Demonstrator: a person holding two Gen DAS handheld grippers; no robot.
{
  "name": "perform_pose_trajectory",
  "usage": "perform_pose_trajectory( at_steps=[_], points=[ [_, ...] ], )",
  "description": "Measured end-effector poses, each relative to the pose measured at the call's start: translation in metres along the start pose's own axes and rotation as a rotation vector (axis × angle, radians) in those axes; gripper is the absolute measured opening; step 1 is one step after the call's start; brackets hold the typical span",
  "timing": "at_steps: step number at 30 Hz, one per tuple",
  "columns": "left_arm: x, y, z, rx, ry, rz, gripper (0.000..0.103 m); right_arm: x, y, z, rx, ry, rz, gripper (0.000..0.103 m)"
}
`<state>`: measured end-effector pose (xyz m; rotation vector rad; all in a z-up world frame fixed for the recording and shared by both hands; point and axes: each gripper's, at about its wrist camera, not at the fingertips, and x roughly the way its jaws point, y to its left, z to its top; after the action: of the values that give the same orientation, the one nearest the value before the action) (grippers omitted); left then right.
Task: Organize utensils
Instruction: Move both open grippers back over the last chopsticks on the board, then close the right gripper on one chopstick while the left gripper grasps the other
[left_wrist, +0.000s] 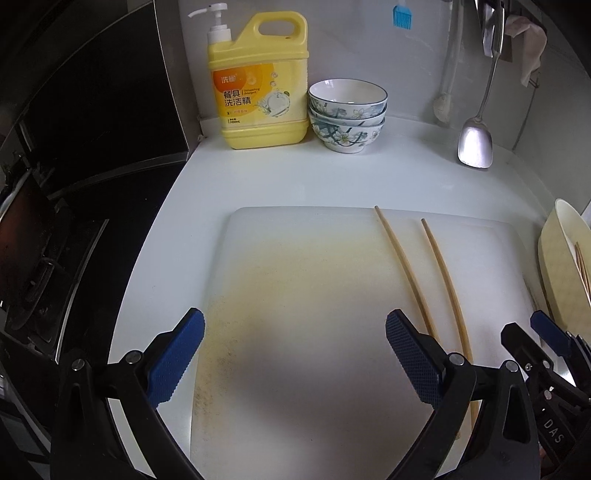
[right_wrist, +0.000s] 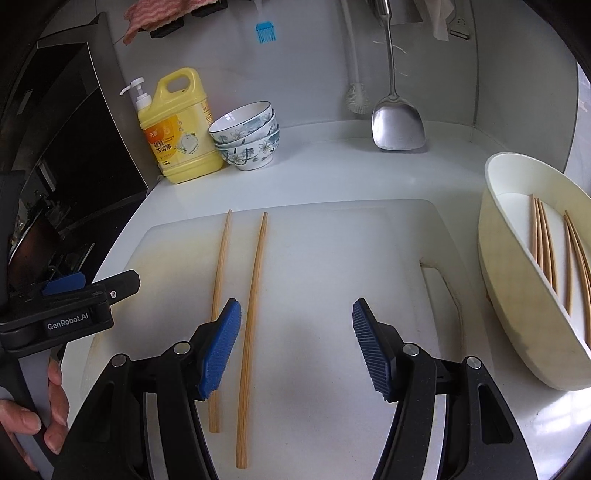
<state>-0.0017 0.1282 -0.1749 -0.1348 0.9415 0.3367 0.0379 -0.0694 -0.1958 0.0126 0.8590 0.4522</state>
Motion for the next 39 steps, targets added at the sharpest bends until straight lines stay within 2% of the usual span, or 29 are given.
perform_pose_trajectory(
  at_steps=[2,5,9,14,16,18,21,24,33,39],
  points=[
    [0.001,0.001,-0.002,-0.002,-0.016,-0.019,0.097,0.005,0.004,-0.003,-0.017,-0.003,0.017,0.06],
    [0.007,0.0,-0.005,0.014,-0.021,-0.019,0.097,0.013,0.01,-0.01,-0.067,-0.009,-0.029,0.06],
    [0.008,0.0,-0.008,0.034,-0.041,-0.016,0.097,0.02,0.015,-0.017,-0.08,-0.003,-0.036,0.06],
    [0.014,0.002,-0.007,0.014,-0.023,-0.032,0.097,0.024,0.019,-0.021,-0.114,-0.003,-0.072,0.06],
    [0.014,0.002,-0.007,0.005,-0.026,-0.04,0.097,0.025,0.023,-0.022,-0.143,-0.008,-0.089,0.055],
    [0.015,0.0,-0.007,0.003,-0.024,-0.048,0.097,0.025,0.025,-0.023,-0.156,-0.012,-0.075,0.033],
    [0.018,-0.006,-0.006,0.008,-0.01,-0.061,0.097,0.025,0.023,-0.022,-0.163,-0.012,-0.064,0.017],
    [0.02,-0.015,-0.006,0.009,-0.002,-0.085,0.097,0.025,0.015,-0.018,-0.136,-0.006,-0.043,0.008],
    [0.029,-0.054,-0.004,0.065,0.025,-0.098,0.097,0.024,-0.022,-0.012,-0.069,-0.004,-0.074,0.007],
    [0.039,-0.073,-0.004,0.091,0.049,-0.074,0.097,0.022,-0.043,-0.01,-0.035,-0.001,-0.08,0.007]
  ],
)
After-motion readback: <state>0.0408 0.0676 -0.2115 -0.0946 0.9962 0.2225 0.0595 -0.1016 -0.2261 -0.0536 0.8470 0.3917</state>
